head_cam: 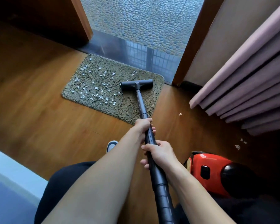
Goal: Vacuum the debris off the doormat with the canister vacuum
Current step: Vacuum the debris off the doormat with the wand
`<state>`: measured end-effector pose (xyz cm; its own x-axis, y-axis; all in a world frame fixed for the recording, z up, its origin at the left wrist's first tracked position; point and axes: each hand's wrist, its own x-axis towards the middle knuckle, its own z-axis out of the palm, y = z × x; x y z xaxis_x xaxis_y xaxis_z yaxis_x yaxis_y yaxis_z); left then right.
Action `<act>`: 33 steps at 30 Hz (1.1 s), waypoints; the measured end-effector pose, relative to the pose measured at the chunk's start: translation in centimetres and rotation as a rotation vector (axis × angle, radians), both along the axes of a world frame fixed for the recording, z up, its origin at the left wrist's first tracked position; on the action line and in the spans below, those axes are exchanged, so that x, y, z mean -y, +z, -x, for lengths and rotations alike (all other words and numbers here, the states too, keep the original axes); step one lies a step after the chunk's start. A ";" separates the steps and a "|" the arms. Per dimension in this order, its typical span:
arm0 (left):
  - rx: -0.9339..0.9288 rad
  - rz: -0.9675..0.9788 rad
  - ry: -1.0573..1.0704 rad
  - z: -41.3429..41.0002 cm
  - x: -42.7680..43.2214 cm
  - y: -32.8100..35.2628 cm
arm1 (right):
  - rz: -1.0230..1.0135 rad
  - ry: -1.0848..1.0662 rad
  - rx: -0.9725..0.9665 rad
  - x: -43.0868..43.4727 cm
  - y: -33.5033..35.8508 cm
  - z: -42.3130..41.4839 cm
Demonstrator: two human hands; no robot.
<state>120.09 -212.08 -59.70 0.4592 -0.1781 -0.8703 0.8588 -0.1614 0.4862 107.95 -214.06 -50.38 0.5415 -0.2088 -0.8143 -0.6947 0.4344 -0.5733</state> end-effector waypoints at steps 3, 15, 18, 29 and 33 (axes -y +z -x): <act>-0.012 0.005 -0.005 -0.2 -0.2 0.0 | 0.010 0.005 -0.005 -0.2 -0.2 -0.1; -0.025 -0.054 0.064 10.8 -1.9 0.6 | 0.075 0.178 -0.046 -0.5 0.6 10.4; -0.027 -0.063 0.082 14.1 -2.6 0.5 | 0.112 0.253 -0.060 -0.6 1.1 13.4; -0.019 -0.055 0.235 15.3 -7.0 -0.1 | 0.140 0.424 -0.044 -3.3 0.6 14.0; -0.010 -0.046 0.256 12.6 -8.0 -0.6 | 0.157 0.444 -0.035 -4.3 0.2 11.2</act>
